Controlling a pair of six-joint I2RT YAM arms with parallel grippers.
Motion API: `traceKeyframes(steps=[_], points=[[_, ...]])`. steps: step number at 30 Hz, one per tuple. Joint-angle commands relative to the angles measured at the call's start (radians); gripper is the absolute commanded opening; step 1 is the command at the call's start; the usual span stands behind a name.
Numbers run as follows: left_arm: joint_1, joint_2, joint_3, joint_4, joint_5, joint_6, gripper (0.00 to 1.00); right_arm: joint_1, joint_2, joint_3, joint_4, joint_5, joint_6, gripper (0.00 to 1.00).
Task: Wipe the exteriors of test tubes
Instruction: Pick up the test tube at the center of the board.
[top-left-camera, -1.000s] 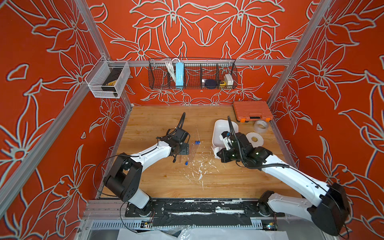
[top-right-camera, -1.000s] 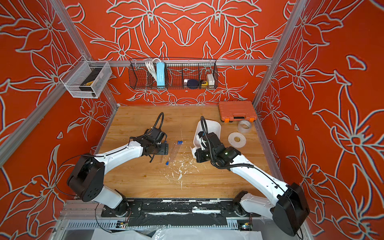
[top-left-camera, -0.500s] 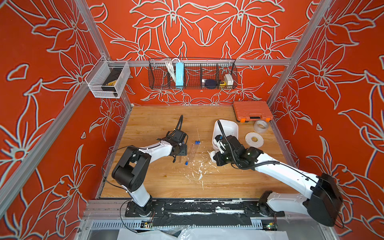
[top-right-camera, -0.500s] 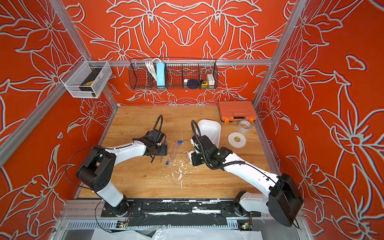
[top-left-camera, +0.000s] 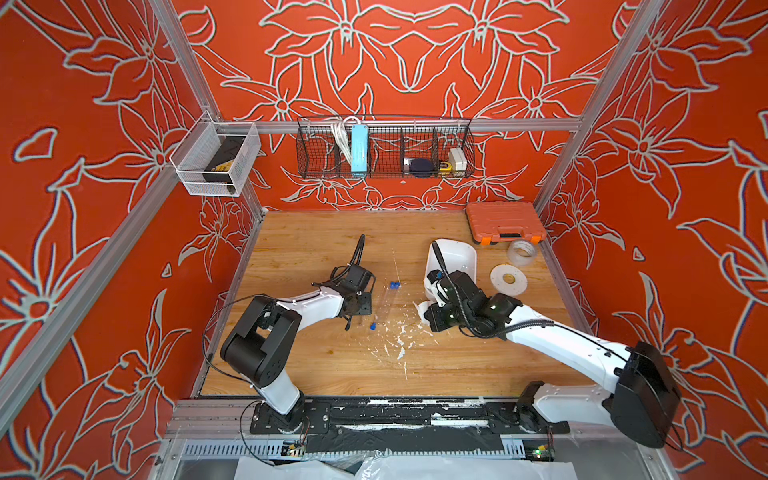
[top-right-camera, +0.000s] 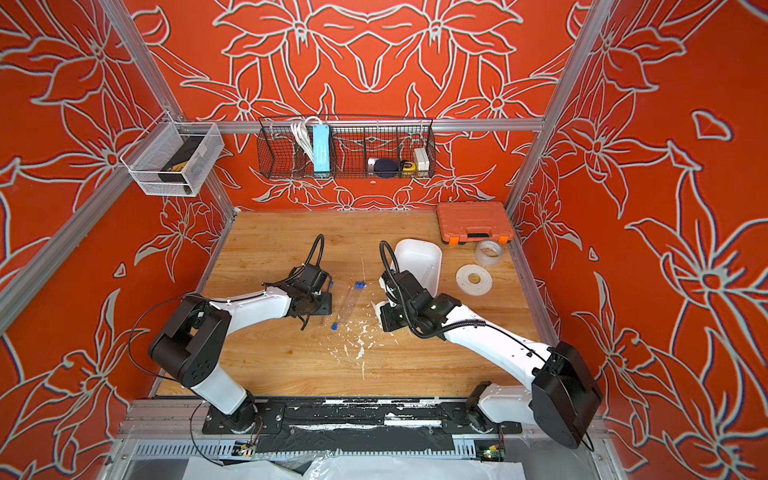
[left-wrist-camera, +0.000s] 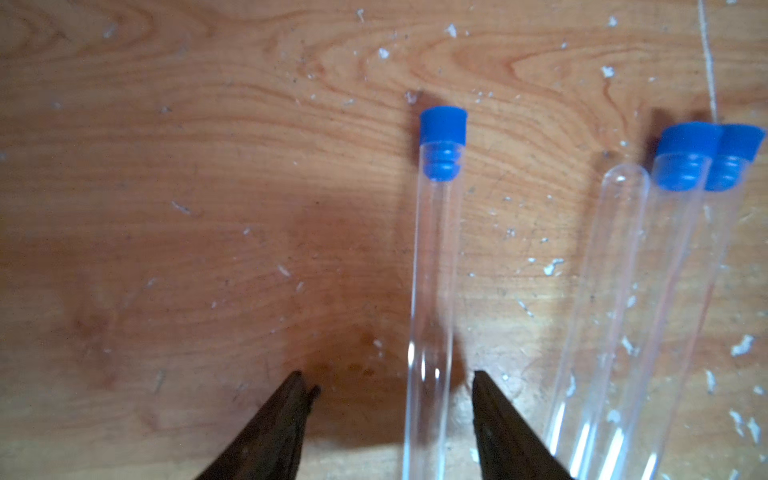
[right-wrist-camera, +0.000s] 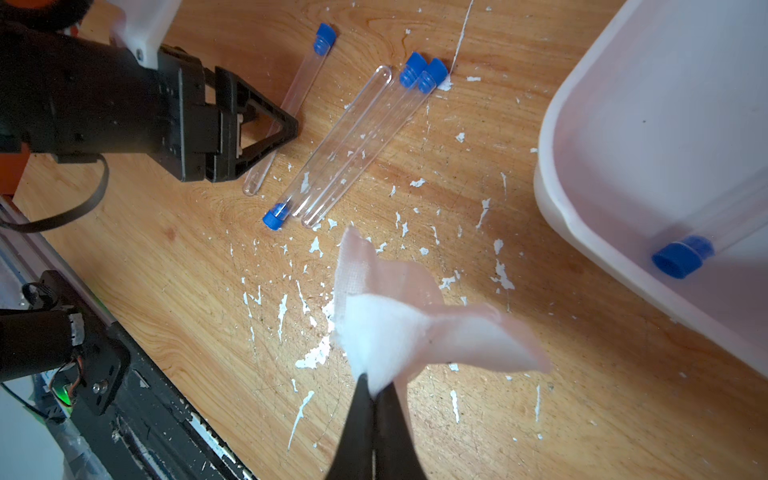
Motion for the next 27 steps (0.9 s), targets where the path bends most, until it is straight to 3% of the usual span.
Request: traceKeyframes(steps=[1,14,27], points=[[-0.03,0.003,-0.042,-0.073,0.061,-0.047,0.62,0.007,-0.018,0.004,0.021,0.008,0.012,0.0],[-0.041,-0.025,-0.105,-0.109,0.087,-0.091,0.57,0.008,-0.05,-0.02,0.025,0.009,0.022,0.0],[-0.096,-0.002,-0.131,-0.106,0.072,-0.13,0.25,0.008,-0.082,-0.037,0.024,0.022,0.032,0.0]])
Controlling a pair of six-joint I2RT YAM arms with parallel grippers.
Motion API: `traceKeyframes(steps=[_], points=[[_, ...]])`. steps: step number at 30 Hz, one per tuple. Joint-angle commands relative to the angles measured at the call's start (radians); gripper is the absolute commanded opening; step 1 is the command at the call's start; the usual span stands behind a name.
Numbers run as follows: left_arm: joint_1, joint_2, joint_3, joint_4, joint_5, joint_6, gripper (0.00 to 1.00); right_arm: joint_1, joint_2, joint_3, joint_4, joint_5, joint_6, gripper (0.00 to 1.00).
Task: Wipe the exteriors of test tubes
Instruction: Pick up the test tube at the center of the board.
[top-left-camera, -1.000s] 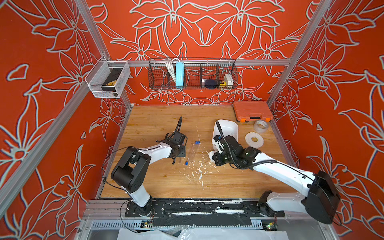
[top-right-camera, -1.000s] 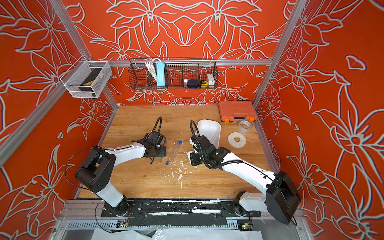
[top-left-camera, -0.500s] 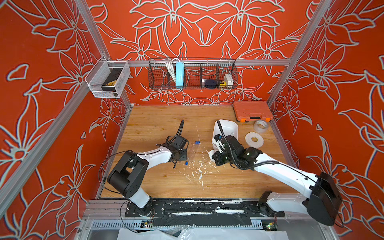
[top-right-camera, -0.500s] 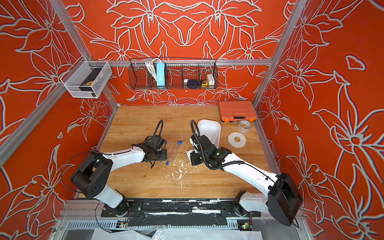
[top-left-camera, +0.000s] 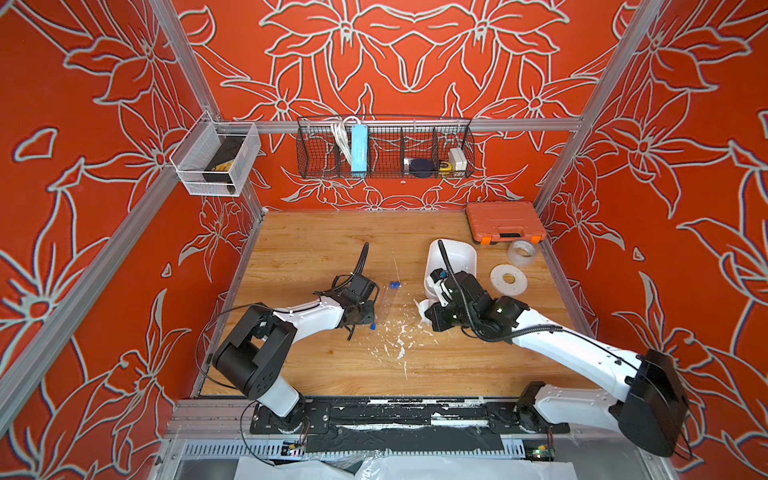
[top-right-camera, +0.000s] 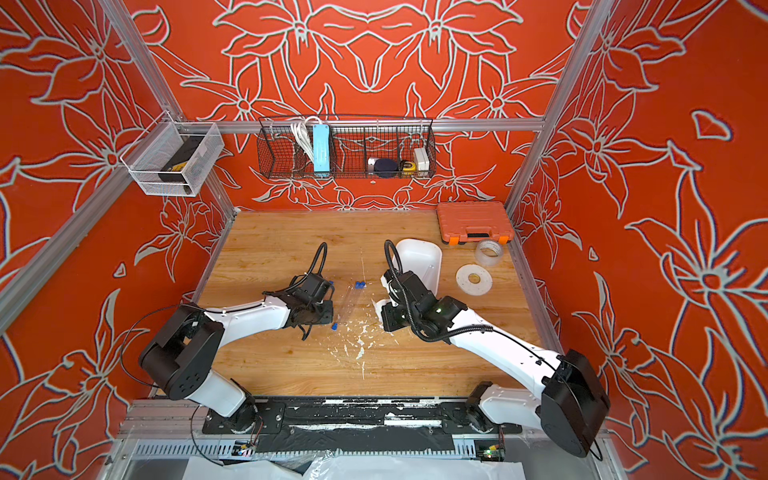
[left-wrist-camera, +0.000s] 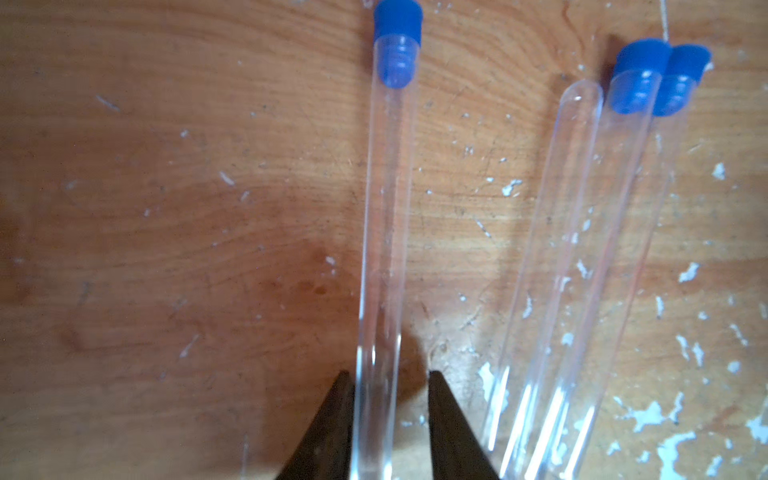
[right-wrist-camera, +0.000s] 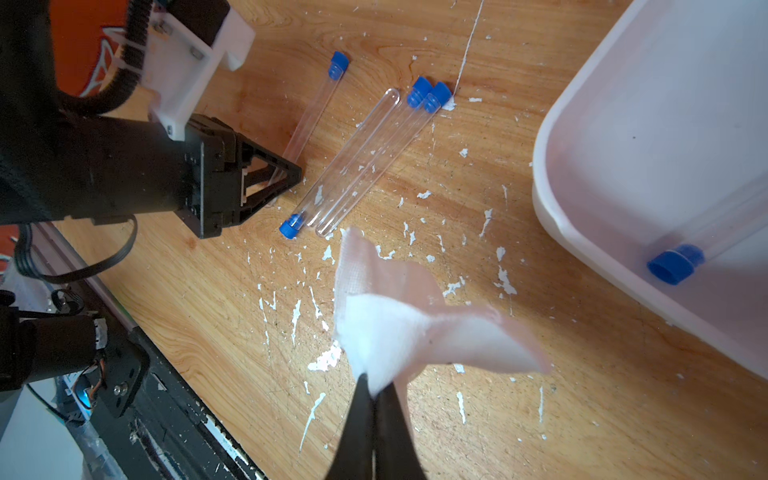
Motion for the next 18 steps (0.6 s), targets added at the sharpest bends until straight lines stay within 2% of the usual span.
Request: traceKeyframes(steps=[1,5,12,18], points=[[-0.026,0.058,-0.056,-0.12,0.049,-0.034,0.23,0.007,-0.024,-0.018,0.005,0.02,0.014,0.0],[-0.033,0.057,-0.056,-0.125,0.037,-0.04,0.13,0.007,-0.03,-0.021,0.004,0.017,0.018,0.0],[-0.052,0.042,-0.062,-0.12,0.021,-0.041,0.1,0.007,-0.042,-0.033,0.027,-0.005,0.022,0.0],[-0.087,-0.049,-0.053,-0.119,-0.011,-0.031,0.08,0.026,-0.032,-0.026,0.055,-0.039,0.007,0.0]])
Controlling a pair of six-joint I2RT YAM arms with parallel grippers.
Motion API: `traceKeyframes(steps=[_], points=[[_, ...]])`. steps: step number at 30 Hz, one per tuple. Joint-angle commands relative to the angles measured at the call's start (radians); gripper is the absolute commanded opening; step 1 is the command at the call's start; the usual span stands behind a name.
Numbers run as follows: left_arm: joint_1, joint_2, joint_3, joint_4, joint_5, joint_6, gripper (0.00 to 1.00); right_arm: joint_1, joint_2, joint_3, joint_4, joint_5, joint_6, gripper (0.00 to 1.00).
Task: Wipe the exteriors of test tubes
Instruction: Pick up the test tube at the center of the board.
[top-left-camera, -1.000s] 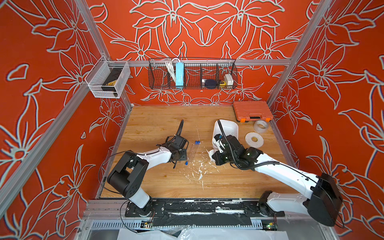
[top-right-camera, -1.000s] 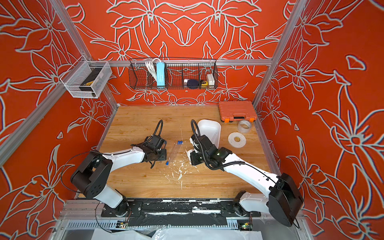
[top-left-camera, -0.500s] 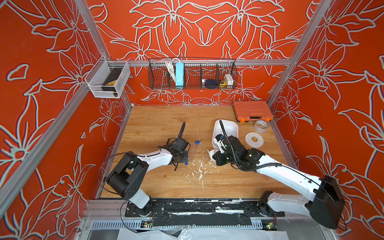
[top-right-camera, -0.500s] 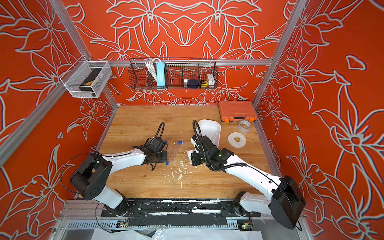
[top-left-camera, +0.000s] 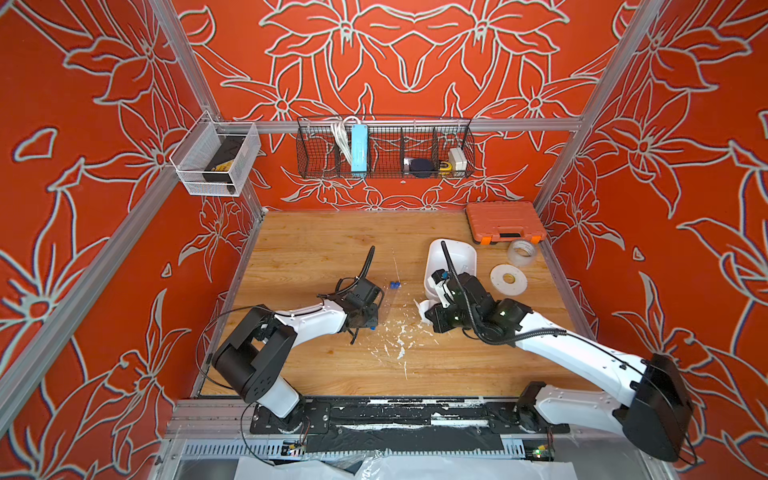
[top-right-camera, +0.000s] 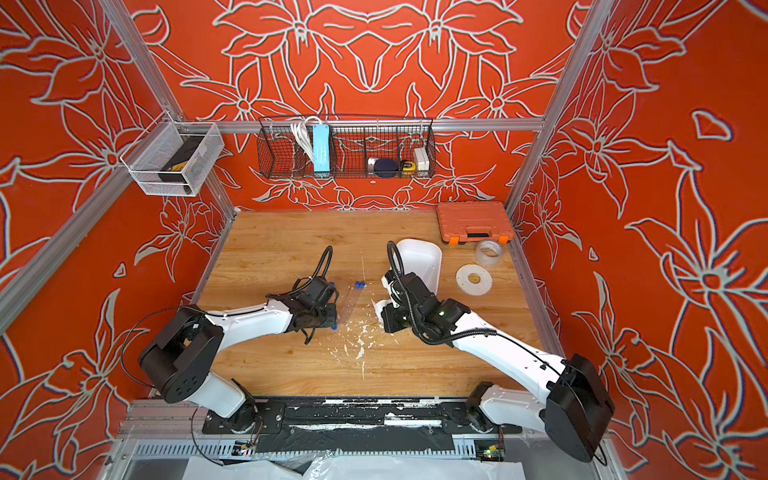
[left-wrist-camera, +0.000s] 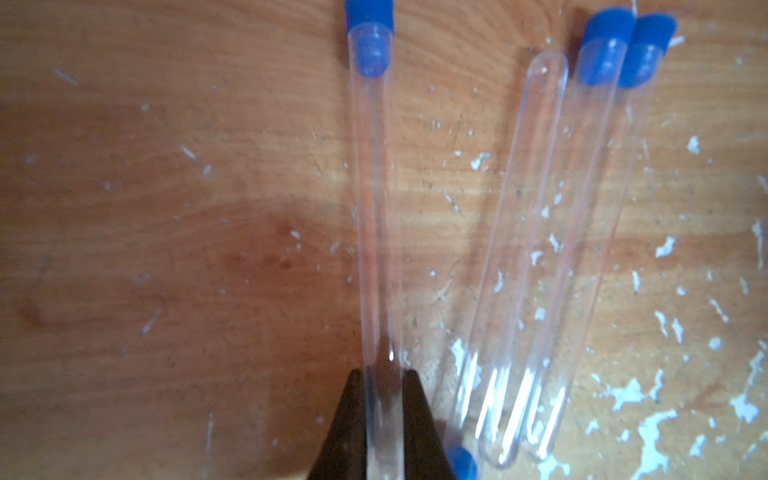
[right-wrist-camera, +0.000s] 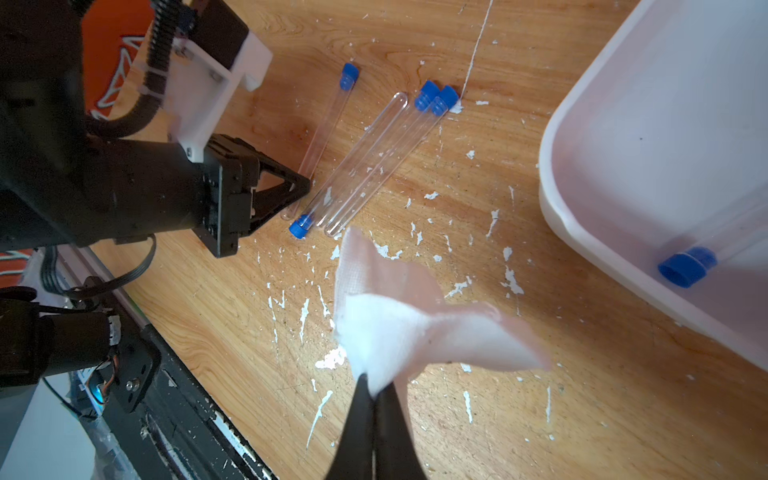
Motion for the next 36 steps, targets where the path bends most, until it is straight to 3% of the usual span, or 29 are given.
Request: traceKeyframes(steps=[1,10,16,24,30,36], points=[[-0.03,-0.041,-0.029,-0.118,0.012,-0.004,0.07,0.022,-0.002,0.001,0.025,-0.022,-0.003,0.0],[-0.062,-0.259,-0.026,-0.157,0.026,0.026,0.08,0.069,0.005,0.012,0.045,-0.016,-0.019,0.0],[-0.112,-0.36,-0.042,-0.165,0.112,0.048,0.09,0.109,-0.031,-0.01,0.073,-0.002,-0.024,0.0],[-0.221,-0.494,-0.134,-0.015,0.246,0.067,0.09,0.234,-0.025,-0.03,0.137,0.042,-0.071,0.0],[-0.285,-0.534,-0.157,0.038,0.259,0.048,0.09,0.294,0.031,-0.016,0.159,0.082,-0.09,0.0],[-0.295,-0.546,-0.188,0.094,0.256,0.004,0.08,0.297,0.09,-0.041,0.227,0.068,-0.083,0.0]])
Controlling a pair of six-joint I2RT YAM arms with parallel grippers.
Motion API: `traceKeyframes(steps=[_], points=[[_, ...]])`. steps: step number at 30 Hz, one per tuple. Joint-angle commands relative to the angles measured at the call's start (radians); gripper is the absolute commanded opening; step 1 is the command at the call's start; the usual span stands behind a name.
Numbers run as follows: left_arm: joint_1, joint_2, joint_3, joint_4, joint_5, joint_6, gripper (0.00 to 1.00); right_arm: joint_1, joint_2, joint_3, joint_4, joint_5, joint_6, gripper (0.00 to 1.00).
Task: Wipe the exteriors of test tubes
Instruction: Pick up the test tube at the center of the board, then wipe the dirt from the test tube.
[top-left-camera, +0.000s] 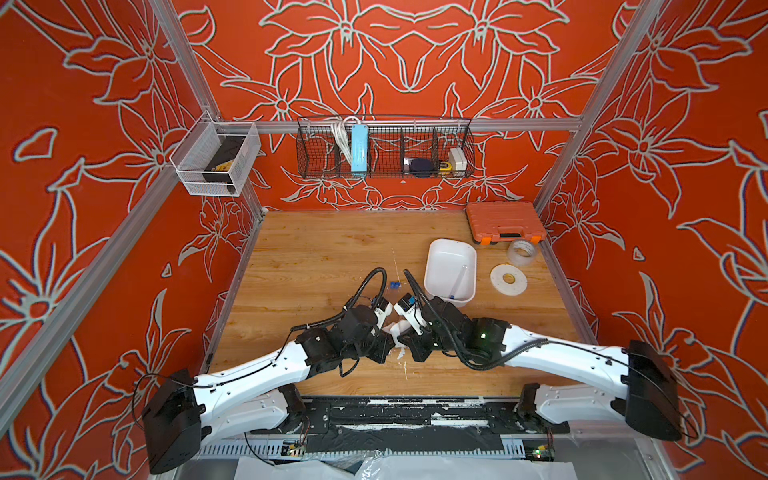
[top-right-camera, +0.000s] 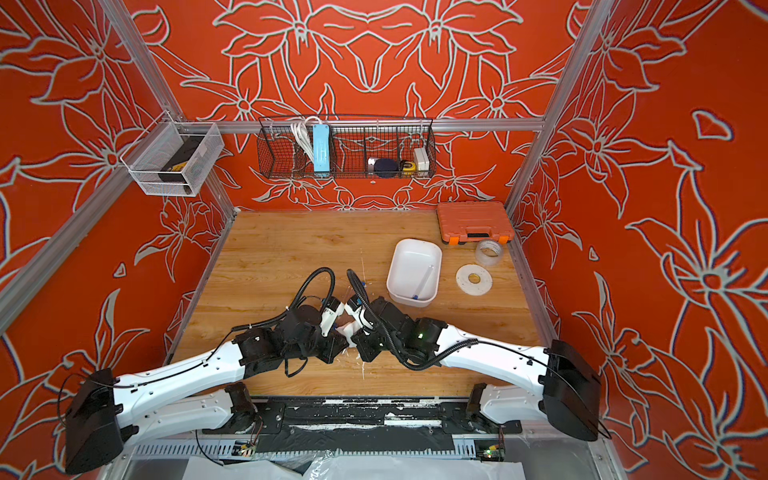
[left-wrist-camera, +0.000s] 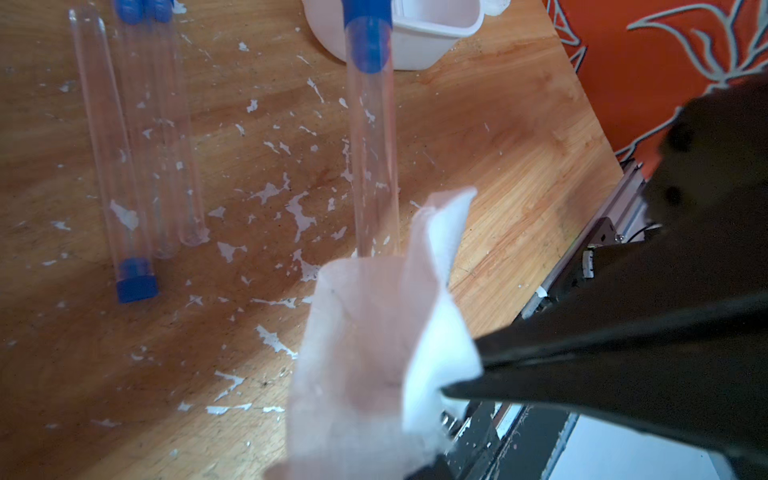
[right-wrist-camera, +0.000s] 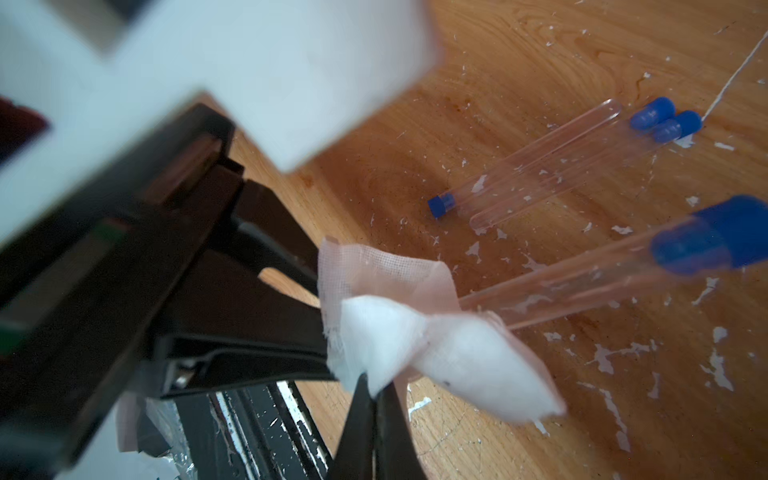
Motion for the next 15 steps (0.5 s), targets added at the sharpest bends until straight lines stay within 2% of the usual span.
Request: traceKeyframes(steps=[1,7,15], points=[[-0.004,-0.023,-0.031,0.08,0.021,-0.04,0.08,0.006,0.01,-0.035,0.077,0.02,-0.002,0.0],[-0.005,-0.07,-0.064,0.178,0.093,-0.104,0.08,0.006,-0.03,-0.089,0.132,0.04,0.007,0.0],[-0.005,-0.098,-0.038,0.125,0.125,-0.136,0.09,0.005,-0.112,-0.145,0.15,0.097,0.025,0.0]])
